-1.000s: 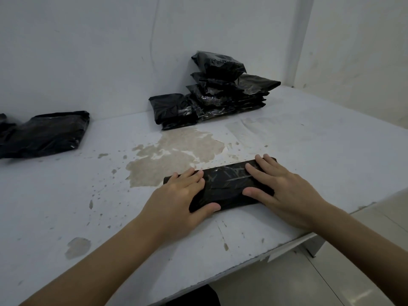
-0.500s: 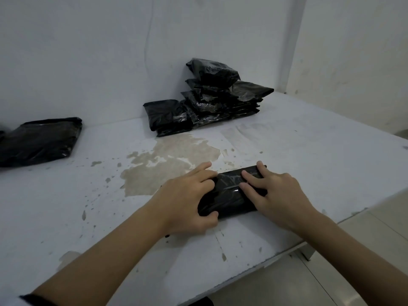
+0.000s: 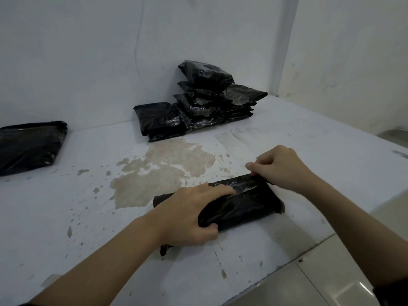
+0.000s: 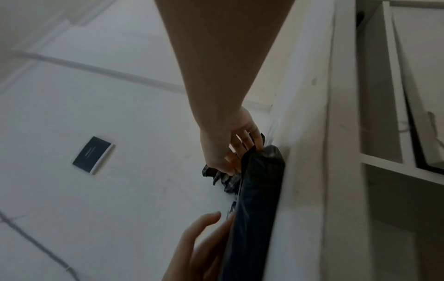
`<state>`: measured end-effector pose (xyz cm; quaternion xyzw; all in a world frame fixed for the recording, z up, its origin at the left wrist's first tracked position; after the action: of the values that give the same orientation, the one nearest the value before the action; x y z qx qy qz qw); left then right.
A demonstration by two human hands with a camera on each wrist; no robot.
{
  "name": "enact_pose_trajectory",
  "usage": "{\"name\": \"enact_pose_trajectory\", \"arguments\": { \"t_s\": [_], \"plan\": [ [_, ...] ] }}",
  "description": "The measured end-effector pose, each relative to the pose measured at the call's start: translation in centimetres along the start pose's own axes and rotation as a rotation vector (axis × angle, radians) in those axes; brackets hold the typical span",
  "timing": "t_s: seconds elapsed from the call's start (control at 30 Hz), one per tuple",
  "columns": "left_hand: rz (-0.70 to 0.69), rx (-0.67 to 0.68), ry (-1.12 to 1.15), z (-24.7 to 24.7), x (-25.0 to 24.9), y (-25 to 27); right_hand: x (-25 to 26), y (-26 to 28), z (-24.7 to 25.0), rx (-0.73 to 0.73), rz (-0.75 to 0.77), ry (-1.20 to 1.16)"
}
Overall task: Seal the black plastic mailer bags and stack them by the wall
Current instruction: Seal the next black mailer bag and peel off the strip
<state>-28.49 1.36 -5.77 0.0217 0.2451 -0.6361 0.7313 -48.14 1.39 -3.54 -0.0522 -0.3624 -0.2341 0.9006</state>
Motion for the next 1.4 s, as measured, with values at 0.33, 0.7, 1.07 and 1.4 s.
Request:
{"name": "enact_pose_trajectory", "arguments": {
  "t_s": [0.33,0.7,1.07,1.4],
  "plan": [
    [-0.076,0.033,-0.038,1.0,0.9,2.2,-1.9,-7.6,-2.5,-0.129,-0.093,0.315],
    [-0.075,-0.023,-0.032,1.4,1.4,2.9,0.6,-6.6,-3.3,-0.252,0.097,0.368],
    [-0.076,-0.010,-0.065,1.2,1.4,3.0,1.5,-6.6,-3.6,-0.134,0.152,0.539],
    [-0.086,-0.020,-0.084,1.1,1.4,3.0,1.9,-6.0,-2.5,-0.221,0.119,0.657]
  ]
}}
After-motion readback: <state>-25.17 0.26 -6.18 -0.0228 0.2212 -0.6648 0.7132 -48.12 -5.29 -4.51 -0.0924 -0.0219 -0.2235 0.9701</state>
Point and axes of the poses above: each hand's wrist, its own y-axis away from the middle knuckle, its own z-axis out of the back of the hand, x = y × z, the point moved 7 cm from there along -y, towards the middle knuckle, and after that the axes turned 14 degrees about -z, right-handed, at the moved point
